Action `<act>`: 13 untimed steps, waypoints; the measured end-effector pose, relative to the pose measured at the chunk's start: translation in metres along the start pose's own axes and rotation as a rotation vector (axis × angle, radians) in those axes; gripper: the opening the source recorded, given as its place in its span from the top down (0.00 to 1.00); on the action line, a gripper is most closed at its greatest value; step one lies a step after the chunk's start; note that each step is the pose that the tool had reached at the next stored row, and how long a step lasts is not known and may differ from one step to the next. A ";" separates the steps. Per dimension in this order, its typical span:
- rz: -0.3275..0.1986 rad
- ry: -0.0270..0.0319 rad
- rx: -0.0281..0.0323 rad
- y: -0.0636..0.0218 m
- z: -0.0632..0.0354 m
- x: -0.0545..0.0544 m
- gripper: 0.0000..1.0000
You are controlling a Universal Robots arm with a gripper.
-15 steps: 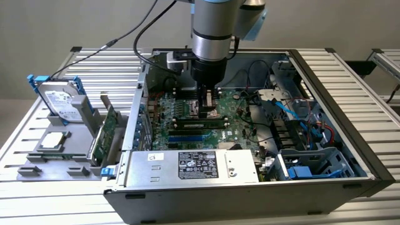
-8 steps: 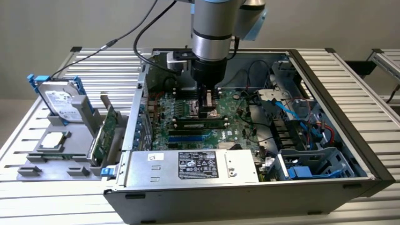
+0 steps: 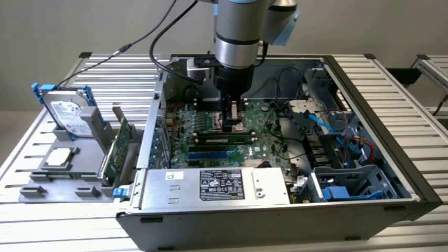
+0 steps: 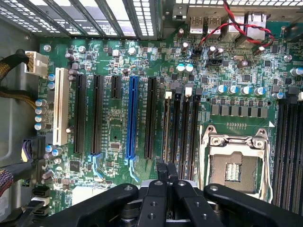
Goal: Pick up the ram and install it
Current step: 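Press down the ram until it locks into place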
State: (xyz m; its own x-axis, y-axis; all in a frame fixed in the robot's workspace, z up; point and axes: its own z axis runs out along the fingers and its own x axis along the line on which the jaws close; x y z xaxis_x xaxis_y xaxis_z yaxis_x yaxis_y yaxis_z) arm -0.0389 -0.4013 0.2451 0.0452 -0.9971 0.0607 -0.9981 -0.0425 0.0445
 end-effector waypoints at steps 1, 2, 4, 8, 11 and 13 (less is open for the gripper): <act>0.000 0.0000 0.0000 0.0000 0.0000 0.000 0.89; 0.000 0.0000 0.0000 0.0000 0.0000 0.000 0.89; 0.000 0.0001 0.0000 0.0000 0.0000 0.000 0.89; -0.028 0.0012 0.0016 -0.0001 0.0001 0.000 0.89; -0.067 0.0027 0.0040 0.0000 0.0002 0.000 0.89; -0.070 0.0029 0.0042 0.0000 0.0002 0.000 0.89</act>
State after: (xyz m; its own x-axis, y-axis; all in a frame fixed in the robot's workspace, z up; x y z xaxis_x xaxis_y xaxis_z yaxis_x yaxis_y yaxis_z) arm -0.0389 -0.4014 0.2449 0.1153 -0.9915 0.0605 -0.9926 -0.1128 0.0445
